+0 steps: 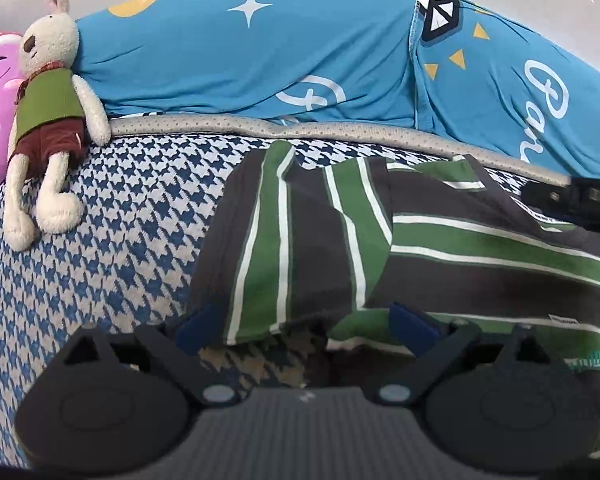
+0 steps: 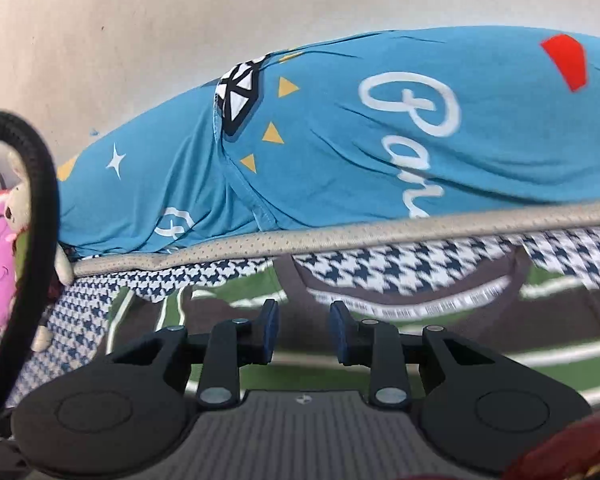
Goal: Fold clothes
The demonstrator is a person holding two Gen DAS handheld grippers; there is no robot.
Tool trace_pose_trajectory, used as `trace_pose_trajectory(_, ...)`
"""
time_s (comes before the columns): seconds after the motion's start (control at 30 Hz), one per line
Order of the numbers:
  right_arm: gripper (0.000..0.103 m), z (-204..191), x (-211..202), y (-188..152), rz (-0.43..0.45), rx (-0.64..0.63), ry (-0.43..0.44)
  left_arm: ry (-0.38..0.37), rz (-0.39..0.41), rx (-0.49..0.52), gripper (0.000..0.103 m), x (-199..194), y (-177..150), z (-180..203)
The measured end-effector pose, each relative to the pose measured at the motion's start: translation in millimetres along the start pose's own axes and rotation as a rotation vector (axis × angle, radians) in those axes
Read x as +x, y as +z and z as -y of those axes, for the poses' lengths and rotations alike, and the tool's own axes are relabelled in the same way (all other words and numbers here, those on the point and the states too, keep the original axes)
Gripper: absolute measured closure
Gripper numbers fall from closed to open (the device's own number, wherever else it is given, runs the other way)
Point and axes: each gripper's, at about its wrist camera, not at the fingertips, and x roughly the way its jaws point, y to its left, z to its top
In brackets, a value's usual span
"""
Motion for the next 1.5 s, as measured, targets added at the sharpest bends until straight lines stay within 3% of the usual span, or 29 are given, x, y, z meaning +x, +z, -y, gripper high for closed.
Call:
trace_pose_trajectory(0.2,0.073,-2,31,4,-0.003,-0.011,0.049,0.011,-0.042,-0.021,0.004,10,-2,-3)
trace_pose_trajectory(0.5,0.072,-8,56,-6,0.028,-0.070,0.051,0.051,-0.073,-0.079,0.000,22,-6,-10)
trace_pose_trajectory(0.67,0.092,-18,60,-10,0.042,-0.143,0.018,0.062,-0.066,-0.097,0.000,24,-7,-12)
trace_pose_trajectory(0.77,0.093,-18,59,-9,0.069,-0.117,0.006,0.067,-0.065,-0.092,0.000,25,-8,-10)
trace_pose_trajectory(0.93,0.094,-19,46,-1,0.189,-0.059,-0.044,0.065,-0.063,-0.097,0.000,25,-7,-10)
trace_pose_trajectory(1.03,0.090,-17,56,0,0.114,-0.042,-0.027,0.071,-0.071,-0.099,0.000,26,-8,-9)
trace_pose_trajectory(1.27,0.089,-6,42,8,0.076,0.009,-0.003,0.074,-0.076,-0.112,0.000,26,-7,-8)
trace_pose_trajectory(1.5,0.089,27,4,25,0.081,-0.008,-0.120,0.055,-0.067,-0.132,0.000,20,-4,-8)
